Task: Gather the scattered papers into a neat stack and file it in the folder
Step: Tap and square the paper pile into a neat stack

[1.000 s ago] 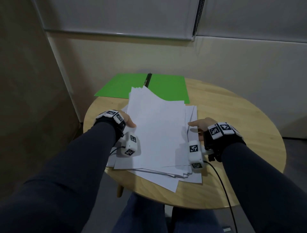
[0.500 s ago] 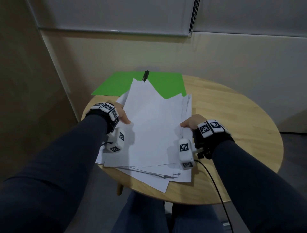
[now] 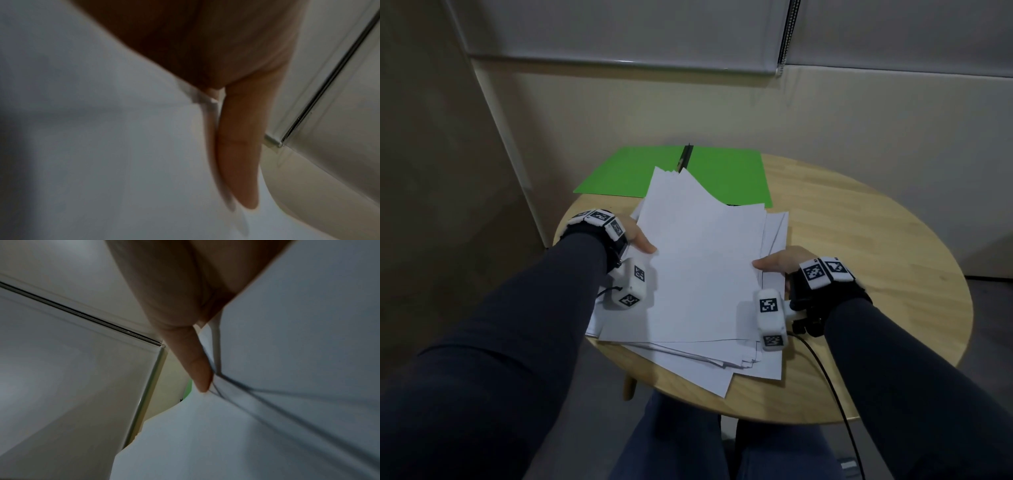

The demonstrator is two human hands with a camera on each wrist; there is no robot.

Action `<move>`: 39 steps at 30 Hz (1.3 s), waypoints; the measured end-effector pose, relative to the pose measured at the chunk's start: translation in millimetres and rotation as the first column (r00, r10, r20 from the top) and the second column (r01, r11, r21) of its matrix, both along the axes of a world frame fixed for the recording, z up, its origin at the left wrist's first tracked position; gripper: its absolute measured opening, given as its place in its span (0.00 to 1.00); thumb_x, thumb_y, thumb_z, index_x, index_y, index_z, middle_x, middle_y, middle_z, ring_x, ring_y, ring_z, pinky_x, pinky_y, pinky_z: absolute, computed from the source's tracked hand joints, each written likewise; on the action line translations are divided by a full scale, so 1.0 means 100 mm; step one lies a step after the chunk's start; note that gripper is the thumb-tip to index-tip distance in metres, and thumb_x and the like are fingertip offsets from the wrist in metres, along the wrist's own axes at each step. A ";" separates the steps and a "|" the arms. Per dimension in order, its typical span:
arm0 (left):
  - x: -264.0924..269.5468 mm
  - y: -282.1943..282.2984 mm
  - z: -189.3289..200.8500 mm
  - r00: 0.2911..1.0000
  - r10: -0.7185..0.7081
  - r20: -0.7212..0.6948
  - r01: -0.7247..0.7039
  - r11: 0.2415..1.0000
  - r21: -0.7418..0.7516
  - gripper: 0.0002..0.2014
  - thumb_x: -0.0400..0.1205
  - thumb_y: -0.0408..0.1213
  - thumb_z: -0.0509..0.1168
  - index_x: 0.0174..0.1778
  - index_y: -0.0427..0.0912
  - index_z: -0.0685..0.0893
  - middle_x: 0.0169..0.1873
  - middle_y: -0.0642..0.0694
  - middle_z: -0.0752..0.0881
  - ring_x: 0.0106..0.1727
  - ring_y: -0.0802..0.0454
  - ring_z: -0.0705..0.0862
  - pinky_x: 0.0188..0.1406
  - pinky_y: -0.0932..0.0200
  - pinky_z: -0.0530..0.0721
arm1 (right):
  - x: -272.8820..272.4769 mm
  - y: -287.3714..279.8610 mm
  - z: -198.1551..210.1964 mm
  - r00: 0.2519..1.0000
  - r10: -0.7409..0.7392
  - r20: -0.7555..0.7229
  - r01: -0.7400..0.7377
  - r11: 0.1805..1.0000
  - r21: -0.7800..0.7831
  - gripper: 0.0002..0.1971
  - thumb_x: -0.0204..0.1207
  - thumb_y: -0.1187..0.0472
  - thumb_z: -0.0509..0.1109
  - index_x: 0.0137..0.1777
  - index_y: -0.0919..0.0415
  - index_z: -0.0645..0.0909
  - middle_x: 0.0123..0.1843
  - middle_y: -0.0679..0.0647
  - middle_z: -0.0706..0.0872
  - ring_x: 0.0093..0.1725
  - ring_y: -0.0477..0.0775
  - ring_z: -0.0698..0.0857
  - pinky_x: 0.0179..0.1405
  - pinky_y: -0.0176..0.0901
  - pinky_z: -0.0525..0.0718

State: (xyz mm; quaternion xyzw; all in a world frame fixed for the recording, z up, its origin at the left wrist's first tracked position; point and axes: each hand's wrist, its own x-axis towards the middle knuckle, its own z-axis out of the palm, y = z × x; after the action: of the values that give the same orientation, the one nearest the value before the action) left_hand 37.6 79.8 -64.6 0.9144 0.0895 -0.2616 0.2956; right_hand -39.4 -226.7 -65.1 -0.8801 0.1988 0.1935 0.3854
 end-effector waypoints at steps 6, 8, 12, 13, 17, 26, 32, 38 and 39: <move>-0.29 -0.10 0.09 0.997 0.065 0.045 -0.043 0.925 -0.378 0.25 0.64 0.27 0.77 0.59 0.38 0.85 0.50 0.40 0.91 0.53 0.40 0.89 0.64 0.44 0.82 | -0.01 0.08 -0.05 0.996 -0.044 0.078 0.039 0.997 0.067 0.31 0.69 0.51 0.78 0.67 0.68 0.78 0.65 0.61 0.82 0.60 0.61 0.81 0.59 0.47 0.80; -0.35 -0.14 0.09 0.993 0.081 0.081 -0.038 0.899 -0.436 0.25 0.64 0.23 0.75 0.59 0.38 0.85 0.49 0.41 0.91 0.50 0.41 0.89 0.58 0.46 0.84 | 0.01 0.07 -0.13 0.987 -0.123 0.106 0.104 0.980 0.172 0.28 0.65 0.59 0.81 0.63 0.70 0.80 0.61 0.58 0.85 0.54 0.59 0.85 0.54 0.46 0.83; -0.39 -0.19 0.15 0.956 0.196 0.219 -0.043 0.830 -0.555 0.21 0.68 0.20 0.71 0.58 0.36 0.84 0.46 0.41 0.91 0.43 0.44 0.90 0.47 0.54 0.85 | -0.01 0.07 -0.14 0.955 -0.245 0.167 0.166 0.908 0.385 0.18 0.66 0.65 0.80 0.56 0.66 0.84 0.58 0.57 0.87 0.49 0.56 0.86 0.52 0.46 0.84; -0.41 -0.22 0.24 0.934 0.241 0.264 -0.035 0.797 -0.604 0.18 0.69 0.19 0.70 0.54 0.36 0.84 0.40 0.44 0.91 0.38 0.48 0.90 0.43 0.58 0.86 | -0.02 0.07 -0.08 0.938 -0.270 0.217 0.158 0.891 0.426 0.12 0.67 0.66 0.78 0.50 0.65 0.85 0.56 0.57 0.87 0.48 0.54 0.86 0.56 0.46 0.83; -0.37 -0.36 0.76 0.833 0.319 0.452 0.167 0.634 -0.755 0.17 0.60 0.23 0.72 0.43 0.43 0.85 0.28 0.54 0.91 0.32 0.55 0.89 0.43 0.58 0.89 | 0.13 0.02 0.48 0.741 -0.472 0.478 0.070 0.762 0.643 0.11 0.66 0.80 0.72 0.43 0.68 0.78 0.33 0.54 0.86 0.25 0.44 0.85 0.31 0.38 0.86; -0.37 -0.60 0.98 0.729 0.419 0.541 0.383 0.406 -0.830 0.22 0.55 0.22 0.74 0.45 0.36 0.83 0.29 0.55 0.92 0.33 0.60 0.89 0.39 0.64 0.88 | 0.17 -0.15 1.00 0.686 -0.442 0.578 -0.214 0.637 0.741 0.23 0.42 0.62 0.84 0.39 0.67 0.85 0.28 0.50 0.90 0.30 0.51 0.90 0.41 0.46 0.90; -0.48 -0.64 0.53 0.805 0.402 0.436 0.302 0.354 -0.885 0.34 0.43 0.33 0.81 0.48 0.39 0.83 0.31 0.53 0.92 0.33 0.60 0.90 0.34 0.65 0.87 | 0.00 -0.19 0.68 0.755 -0.405 0.516 -0.182 0.626 0.758 0.16 0.59 0.71 0.80 0.49 0.70 0.86 0.35 0.54 0.92 0.37 0.54 0.91 0.46 0.46 0.91; -0.51 -0.60 0.67 0.811 0.434 0.391 0.307 0.254 -0.917 0.32 0.55 0.25 0.77 0.58 0.34 0.80 0.30 0.53 0.91 0.30 0.59 0.89 0.31 0.65 0.87 | -0.05 -0.15 0.69 0.720 -0.419 0.554 -0.261 0.576 0.774 0.24 0.47 0.64 0.83 0.47 0.63 0.86 0.40 0.53 0.92 0.45 0.57 0.90 0.54 0.47 0.88; -0.54 -0.61 0.70 0.832 0.415 0.370 0.281 0.261 -0.924 0.17 0.60 0.25 0.74 0.45 0.37 0.86 0.25 0.53 0.90 0.26 0.59 0.88 0.28 0.66 0.87 | -0.05 -0.14 0.69 0.712 -0.425 0.559 -0.270 0.569 0.776 0.21 0.52 0.68 0.81 0.48 0.63 0.86 0.40 0.53 0.92 0.45 0.56 0.90 0.53 0.46 0.89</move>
State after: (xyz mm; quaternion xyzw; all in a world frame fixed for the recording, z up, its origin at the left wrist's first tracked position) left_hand -16.5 19.3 5.3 0.5687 -0.1357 0.0275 0.8108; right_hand -44.7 -240.6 3.7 -0.5912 -0.0324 -0.1029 0.7993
